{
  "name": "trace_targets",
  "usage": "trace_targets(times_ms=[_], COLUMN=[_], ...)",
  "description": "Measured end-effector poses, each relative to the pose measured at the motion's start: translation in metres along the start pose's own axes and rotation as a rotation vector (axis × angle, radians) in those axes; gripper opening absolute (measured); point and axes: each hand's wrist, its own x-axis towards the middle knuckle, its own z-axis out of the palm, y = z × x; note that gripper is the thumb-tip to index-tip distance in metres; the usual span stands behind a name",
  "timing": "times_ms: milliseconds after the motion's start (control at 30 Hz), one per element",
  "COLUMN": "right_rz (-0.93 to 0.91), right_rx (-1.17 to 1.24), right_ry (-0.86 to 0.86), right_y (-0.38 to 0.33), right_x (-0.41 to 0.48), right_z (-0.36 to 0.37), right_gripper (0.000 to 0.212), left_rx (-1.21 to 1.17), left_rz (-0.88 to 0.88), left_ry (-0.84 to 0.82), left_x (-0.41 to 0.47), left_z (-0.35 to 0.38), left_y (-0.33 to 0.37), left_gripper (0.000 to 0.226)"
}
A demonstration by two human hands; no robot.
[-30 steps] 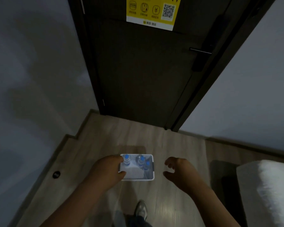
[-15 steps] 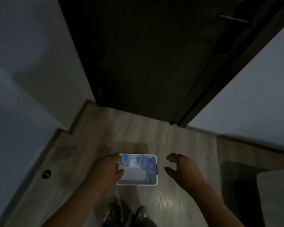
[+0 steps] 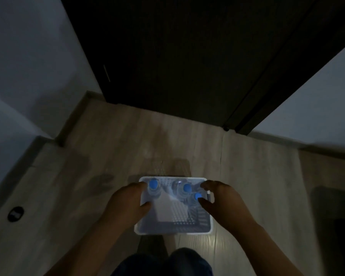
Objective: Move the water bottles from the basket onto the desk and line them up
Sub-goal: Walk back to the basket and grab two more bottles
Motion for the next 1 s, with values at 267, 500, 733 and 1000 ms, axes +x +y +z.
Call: trace_targets(times_ms=[267, 500, 733, 1000], right_rz=[-0.104, -0.180, -0.195, -0.165], right_rx=[-0.041, -0.007, -0.019, 0.127], right_ry=[0.164, 0.237, 0.295, 0.335], right_y=[0.062, 0.085, 0.111, 0.123], right_x=[0.087, 0.111, 0.127, 0.138], right_z=[0.109, 0.151, 0.184, 0.208], right_gripper=[0.038, 0.043, 0.051, 0.064], left_rx=[-0.105, -0.033, -0.069, -0.186], left_rz=[0.042, 0.101, 0.288, 0.318], left_ry=[0.138, 0.222, 0.243, 0.356], left_x=[0.098, 0.125, 0.147, 0.163], left_z=[0.107, 0.133, 0.169, 0.199], left_y=[-0.070, -0.094, -0.107, -0.115], left_gripper=[0.053, 0.068, 0.053, 0.058])
